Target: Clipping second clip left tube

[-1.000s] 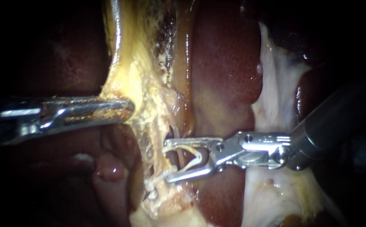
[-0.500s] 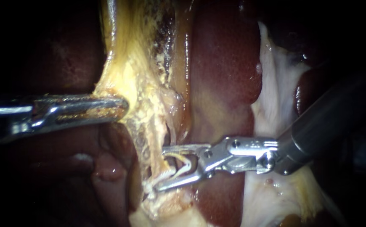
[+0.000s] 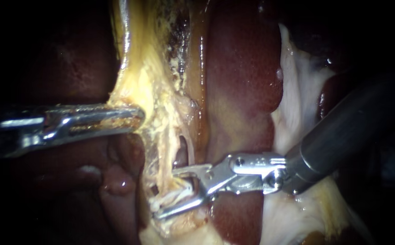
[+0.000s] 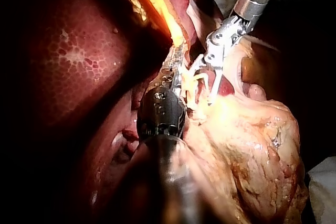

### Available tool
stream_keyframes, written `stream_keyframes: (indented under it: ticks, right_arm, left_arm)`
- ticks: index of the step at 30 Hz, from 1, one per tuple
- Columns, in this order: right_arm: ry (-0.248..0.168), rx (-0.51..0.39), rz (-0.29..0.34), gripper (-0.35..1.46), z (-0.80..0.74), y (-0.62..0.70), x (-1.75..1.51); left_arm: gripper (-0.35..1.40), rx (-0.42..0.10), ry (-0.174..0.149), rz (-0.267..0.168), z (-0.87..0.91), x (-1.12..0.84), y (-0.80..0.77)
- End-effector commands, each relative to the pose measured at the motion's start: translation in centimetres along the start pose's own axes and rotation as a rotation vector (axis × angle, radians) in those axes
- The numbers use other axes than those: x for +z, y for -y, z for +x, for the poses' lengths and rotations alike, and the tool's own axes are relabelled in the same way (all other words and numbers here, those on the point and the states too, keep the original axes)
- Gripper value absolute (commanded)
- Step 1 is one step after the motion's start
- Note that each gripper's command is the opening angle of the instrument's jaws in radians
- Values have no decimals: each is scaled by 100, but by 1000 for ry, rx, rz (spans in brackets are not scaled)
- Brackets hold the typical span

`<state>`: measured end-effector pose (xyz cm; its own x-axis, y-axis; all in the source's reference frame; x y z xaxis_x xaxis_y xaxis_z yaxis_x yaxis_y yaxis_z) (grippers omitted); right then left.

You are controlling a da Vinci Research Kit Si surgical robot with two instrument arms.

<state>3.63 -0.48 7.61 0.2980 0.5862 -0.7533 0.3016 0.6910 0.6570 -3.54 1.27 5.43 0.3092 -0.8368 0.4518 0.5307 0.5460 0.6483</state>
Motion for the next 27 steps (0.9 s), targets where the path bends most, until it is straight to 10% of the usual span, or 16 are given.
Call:
stream_keyframes:
  ticks: [1,8,12,27]
  right_arm:
    - [1,0,2,51,0,0,0]
    - [4,-4,11,39,-2,0,3]
    - [16,43,4,-35,-3,1,-1]
    - [26,76,4,-35,-7,-5,1]
  left_arm:
    - [-35,1,-1,1,0,1,0]
    - [-35,1,-1,2,0,2,-2]
    - [-35,1,-1,2,0,2,-2]
    - [-35,2,-1,3,0,3,-6]
